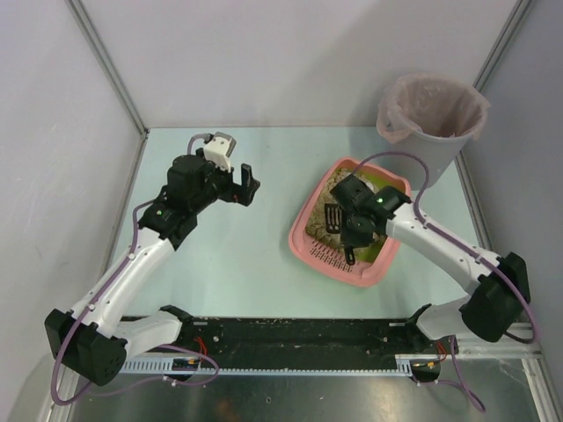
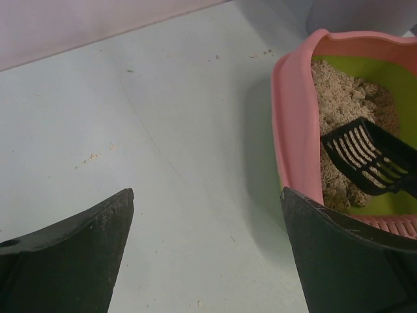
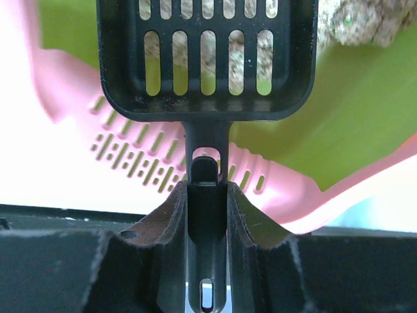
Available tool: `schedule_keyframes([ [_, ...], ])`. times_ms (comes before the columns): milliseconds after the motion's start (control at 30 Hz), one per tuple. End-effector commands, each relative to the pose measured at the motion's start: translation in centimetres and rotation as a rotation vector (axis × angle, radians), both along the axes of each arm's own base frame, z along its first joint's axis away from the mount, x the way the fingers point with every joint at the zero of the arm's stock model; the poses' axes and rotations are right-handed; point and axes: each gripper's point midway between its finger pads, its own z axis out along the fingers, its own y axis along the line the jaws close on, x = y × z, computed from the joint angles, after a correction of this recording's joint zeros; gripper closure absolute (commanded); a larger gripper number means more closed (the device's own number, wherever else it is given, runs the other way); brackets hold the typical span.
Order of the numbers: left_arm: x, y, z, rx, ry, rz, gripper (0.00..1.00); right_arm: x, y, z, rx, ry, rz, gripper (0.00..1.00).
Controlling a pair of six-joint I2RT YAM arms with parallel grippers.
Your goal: Clean the litter box
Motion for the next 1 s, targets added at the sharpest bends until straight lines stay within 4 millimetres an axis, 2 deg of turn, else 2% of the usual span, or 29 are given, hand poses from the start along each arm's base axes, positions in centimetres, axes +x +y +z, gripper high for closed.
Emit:
schedule_keyframes([
  [0, -0.2, 0.1, 2.2, 0.023, -0.096, -0.008, 0.01, -2.0, -0.6, -1.8, -0.086, 0.123, -0.037, 1.0],
  [200, -0.2, 0.2, 2.3, 0.03, -0.103, -0.002, 0.01, -1.3, -0.5, -3.2, -0.137, 0.099, -0.076, 1.0],
  [267, -0.2, 0.2, 2.2, 0.032, -0.103, -0.003, 0.01, -1.1, -0.4, -3.8, -0.138, 0.1, -0.083, 0.97],
  [400, -0.2, 0.2, 2.1, 0.034, -0.102, -0.001, 0.01, -1.2, -0.4, -4.9, -0.14, 0.105, -0.092, 0.88],
  [433, -0.2, 0.2, 2.1, 0.034, -0.102, 0.0, 0.01, -1.3, -0.4, -5.1, -0.138, 0.106, -0.095, 0.81],
  [500, -0.2, 0.1, 2.1, 0.033, -0.101, -0.001, 0.01, -1.4, -0.6, -5.5, -0.146, 0.095, -0.111, 0.75],
  [533, -0.2, 0.1, 2.1, 0.035, -0.102, 0.0, 0.0, -1.4, -0.7, -5.4, -0.148, 0.083, -0.116, 0.65],
  [600, -0.1, 0.1, 2.0, 0.036, -0.1, 0.001, 0.01, -1.4, -0.7, -5.2, -0.161, 0.033, -0.125, 0.59],
  [633, -0.2, 0.1, 2.0, 0.036, -0.097, 0.002, 0.0, -1.4, -0.6, -4.6, -0.15, 0.003, -0.128, 0.49],
  [700, -0.1, 0.1, 1.9, 0.038, -0.095, -0.002, 0.01, -1.4, -0.4, -3.9, -0.155, -0.073, -0.129, 0.38],
  [867, -0.2, 0.0, 1.8, 0.038, -0.094, -0.005, 0.0, -1.6, -0.9, -1.8, -0.121, -0.243, -0.169, 0.35],
  [900, -0.1, 0.0, 1.8, 0.039, -0.092, -0.005, 0.01, -2.1, -0.4, -1.7, -0.105, -0.266, -0.153, 0.35],
  [933, -0.2, 0.0, 1.9, 0.037, -0.095, -0.005, 0.01, -2.3, -0.9, -2.1, -0.117, -0.292, -0.156, 0.36],
  [967, -0.1, 0.0, 1.8, 0.039, -0.094, -0.003, 0.01, -2.4, -0.5, -1.5, -0.07, -0.325, -0.161, 0.37],
])
